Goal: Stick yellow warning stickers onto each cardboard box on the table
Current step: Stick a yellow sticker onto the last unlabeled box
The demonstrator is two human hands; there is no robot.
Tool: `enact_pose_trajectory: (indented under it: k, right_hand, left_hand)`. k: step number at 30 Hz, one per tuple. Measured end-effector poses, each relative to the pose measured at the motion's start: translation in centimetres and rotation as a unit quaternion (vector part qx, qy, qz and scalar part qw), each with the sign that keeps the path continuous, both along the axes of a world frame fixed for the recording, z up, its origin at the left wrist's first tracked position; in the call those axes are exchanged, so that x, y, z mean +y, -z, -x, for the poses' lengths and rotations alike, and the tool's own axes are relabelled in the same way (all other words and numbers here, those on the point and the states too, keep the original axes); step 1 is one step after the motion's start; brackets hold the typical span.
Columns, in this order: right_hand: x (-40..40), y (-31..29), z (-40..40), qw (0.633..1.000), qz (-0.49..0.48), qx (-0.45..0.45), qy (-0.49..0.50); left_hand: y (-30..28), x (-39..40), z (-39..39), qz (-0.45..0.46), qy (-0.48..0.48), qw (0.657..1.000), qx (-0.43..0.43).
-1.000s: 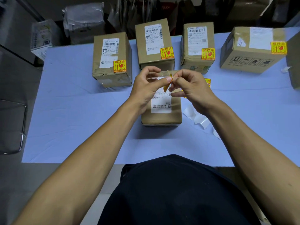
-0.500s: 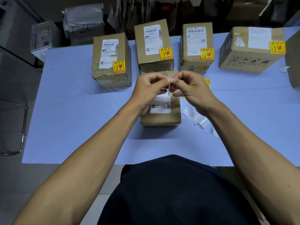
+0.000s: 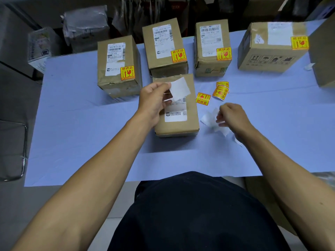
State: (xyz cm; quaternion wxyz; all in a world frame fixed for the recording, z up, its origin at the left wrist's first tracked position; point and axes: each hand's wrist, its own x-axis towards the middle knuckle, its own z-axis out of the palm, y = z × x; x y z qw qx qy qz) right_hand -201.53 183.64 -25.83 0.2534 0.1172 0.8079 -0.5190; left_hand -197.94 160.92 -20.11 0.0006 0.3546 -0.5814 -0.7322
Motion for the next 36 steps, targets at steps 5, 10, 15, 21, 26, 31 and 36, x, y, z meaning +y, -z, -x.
enact_pose_trajectory:
  k: [5, 10, 15, 21, 26, 31, 36]
  right_hand:
    - [2.3, 2.6, -1.2, 0.979, -0.187, 0.011, -0.079]
    - [2.4, 2.4, -1.5, 0.957, -0.282, 0.028, -0.067]
    - [0.3, 0.2, -0.9, 0.946, -0.299, 0.095, -0.075]
    - [-4.6, -5.0, -1.0, 0.996, 0.060, 0.059, -0.041]
    - [-7.0, -6.8, -0.8, 0.994, 0.107, -0.027, -0.027]
    - [-7.2, -6.7, -1.1, 0.994, 0.100, -0.018, -0.027]
    - [-7.5, -6.2, -1.7, 0.994, 0.104, 0.017, -0.031]
  left_hand:
    - [0.5, -0.2, -0.7, 0.020, 0.003, 1.000, -0.009]
    - [0.7, -0.4, -1.2, 0.072, 0.006, 0.997, -0.017]
    - [0.4, -0.3, -1.3, 0.176, 0.010, 0.984, -0.004]
    - [0.3, 1.0, -1.9, 0.337, 0.083, 0.937, 0.046]
    - [0.5, 2.4, -3.1, 0.442, 0.162, 0.874, 0.119]
    - [0.9, 2.4, -4.0, 0.501, 0.186, 0.828, 0.169]
    - [1.5, 2.1, -4.5, 0.512, 0.236, 0.804, 0.191]
